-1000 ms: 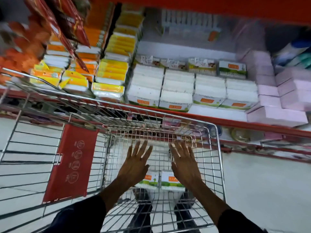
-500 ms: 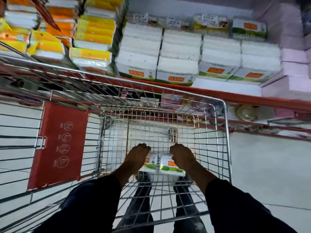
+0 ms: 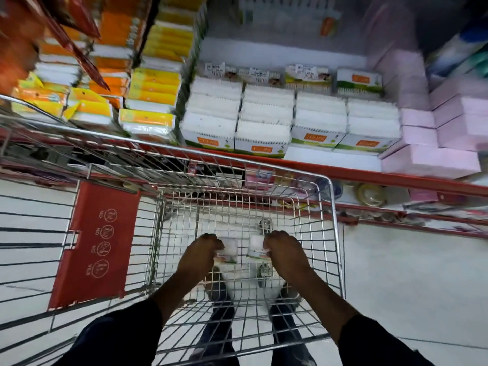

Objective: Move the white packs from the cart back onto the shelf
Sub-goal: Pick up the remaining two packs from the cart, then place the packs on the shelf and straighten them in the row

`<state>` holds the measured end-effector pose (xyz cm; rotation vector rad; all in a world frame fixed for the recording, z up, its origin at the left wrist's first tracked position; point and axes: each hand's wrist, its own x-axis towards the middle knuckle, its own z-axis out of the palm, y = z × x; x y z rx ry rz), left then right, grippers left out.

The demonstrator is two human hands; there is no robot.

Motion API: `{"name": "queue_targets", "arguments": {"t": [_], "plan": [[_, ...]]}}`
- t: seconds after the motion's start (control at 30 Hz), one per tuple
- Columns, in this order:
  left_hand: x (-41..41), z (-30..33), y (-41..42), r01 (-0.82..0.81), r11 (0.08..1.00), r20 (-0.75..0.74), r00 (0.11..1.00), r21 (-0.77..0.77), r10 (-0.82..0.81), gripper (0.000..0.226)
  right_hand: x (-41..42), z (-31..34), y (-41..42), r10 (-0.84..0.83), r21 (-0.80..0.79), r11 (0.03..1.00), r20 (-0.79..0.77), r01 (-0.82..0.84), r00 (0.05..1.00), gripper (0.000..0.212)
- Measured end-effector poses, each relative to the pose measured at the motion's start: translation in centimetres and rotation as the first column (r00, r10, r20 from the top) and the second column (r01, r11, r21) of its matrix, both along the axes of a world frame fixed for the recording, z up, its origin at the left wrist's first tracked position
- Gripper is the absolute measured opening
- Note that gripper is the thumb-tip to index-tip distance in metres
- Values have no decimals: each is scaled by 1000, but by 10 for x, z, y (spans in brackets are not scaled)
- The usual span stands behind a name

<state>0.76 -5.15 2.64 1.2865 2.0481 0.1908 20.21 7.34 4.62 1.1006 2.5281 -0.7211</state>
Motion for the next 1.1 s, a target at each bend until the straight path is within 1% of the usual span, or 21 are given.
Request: {"name": "queue_targets", "arguments": {"t": [0.07,0.17,0.23,0.33,0.43,0.5,0.6,0.8,0.97,1.1], "plan": [[-1,34,7,6,992,-111,994,123,8,42,-3,26,8,-2,79,997,-55,6,998,27],[-3,91,17,42,961,-223,975,274,21,41,-8,72,24,-29,199,978,-146,59,989,31],[-4,126,23,50,937,-263,964,345,45,38,-12,103,36,-59,260,959,-194,109,979,32],[-2,174,39,63,880,-280,957,471,81,33,-9,155,57,-82,335,924,-300,185,950,33],[3,206,57,88,826,-291,952,556,94,26,1,198,72,-85,368,901,-371,231,925,35],[11,225,70,121,796,-300,951,593,79,28,14,221,84,-95,395,876,-420,276,902,38],[24,243,96,149,765,-310,948,626,69,29,33,241,100,-112,404,853,-476,330,872,35],[62,262,154,203,701,-292,956,684,7,34,70,249,134,-196,381,816,-526,436,827,28],[87,255,190,245,703,-316,948,668,-30,32,85,235,156,-236,380,800,-511,464,826,30],[97,241,210,260,738,-336,941,622,-49,34,90,217,167,-265,361,809,-482,465,835,34]]}}
